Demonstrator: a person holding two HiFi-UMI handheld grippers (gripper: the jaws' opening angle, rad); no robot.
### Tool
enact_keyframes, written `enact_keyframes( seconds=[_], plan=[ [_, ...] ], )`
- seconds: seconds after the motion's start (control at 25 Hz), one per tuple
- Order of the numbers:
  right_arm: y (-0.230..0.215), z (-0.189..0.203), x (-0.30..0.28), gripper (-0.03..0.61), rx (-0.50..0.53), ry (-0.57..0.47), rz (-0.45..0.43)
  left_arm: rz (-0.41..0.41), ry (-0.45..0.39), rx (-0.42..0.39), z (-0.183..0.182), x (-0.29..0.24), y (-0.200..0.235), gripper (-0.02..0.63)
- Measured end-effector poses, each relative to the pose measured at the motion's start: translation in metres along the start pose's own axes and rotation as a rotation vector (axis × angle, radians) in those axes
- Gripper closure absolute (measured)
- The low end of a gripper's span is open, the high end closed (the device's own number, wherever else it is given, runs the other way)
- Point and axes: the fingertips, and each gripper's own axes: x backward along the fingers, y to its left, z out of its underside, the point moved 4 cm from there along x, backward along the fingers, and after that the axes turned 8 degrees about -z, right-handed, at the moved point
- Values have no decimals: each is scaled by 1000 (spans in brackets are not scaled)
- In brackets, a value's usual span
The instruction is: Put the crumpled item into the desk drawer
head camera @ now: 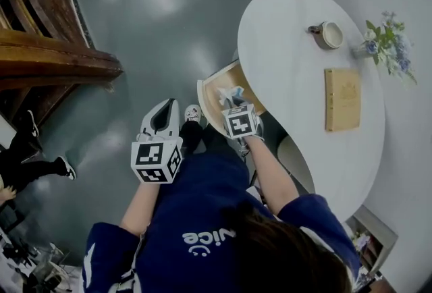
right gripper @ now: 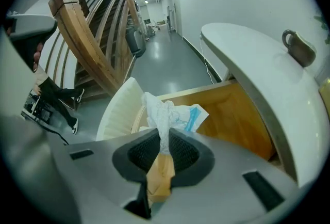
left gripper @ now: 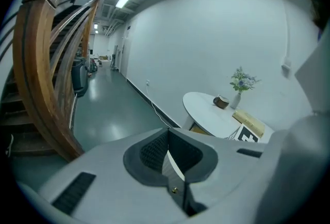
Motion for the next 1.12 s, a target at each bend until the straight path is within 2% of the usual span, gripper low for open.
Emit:
enact_keyframes(
  seconds=[0.2, 0.48, 1.12],
  plan=[
    [3, -3, -14, 518, 52, 26, -19, -66, 0, 15, 3, 7, 11, 611],
    [4, 11, -39, 517, 72, 91, -38, -111, 16, 38, 11, 11, 16, 611],
    [-16, 23, -87, 515, 156, 196, -109, -169, 68, 38, 30, 2, 0, 611]
  ],
)
